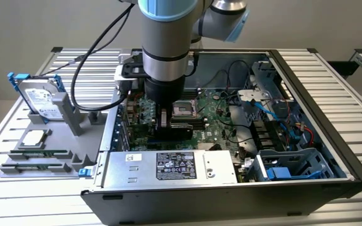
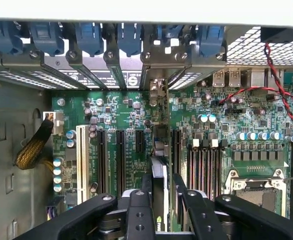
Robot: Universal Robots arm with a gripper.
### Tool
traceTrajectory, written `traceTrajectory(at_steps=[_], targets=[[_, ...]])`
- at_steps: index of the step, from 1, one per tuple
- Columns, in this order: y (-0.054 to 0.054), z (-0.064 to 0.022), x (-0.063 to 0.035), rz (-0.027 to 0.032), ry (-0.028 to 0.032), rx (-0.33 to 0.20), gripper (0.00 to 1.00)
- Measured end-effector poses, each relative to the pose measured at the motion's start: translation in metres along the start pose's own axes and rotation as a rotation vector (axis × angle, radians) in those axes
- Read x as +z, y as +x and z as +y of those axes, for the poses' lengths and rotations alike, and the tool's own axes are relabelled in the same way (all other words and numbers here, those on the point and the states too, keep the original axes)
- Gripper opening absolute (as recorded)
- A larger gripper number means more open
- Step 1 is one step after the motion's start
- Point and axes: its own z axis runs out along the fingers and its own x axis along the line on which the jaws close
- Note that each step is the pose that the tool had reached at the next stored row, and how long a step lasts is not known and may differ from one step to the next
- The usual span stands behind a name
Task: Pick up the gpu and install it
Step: 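Press down on the gpu until it lock into place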
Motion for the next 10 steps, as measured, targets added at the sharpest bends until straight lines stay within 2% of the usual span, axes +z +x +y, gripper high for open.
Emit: traceTrajectory(at_steps=[1, 4, 7, 10], targets=[[0.0001, -0.0001, -0.0003, 0.0006, -0.0003, 0.0, 0.41], [0.0001, -0.0001, -0.0005, 0.0009, -0.0005, 0.0, 0.47], [0.0, 0.0001, -0.0026, 0.0, -0.0006, 0.0, 0.64], [-0.0003, 0.0002, -0.0072, -0.0026, -0.0006, 0.0, 0.69]])
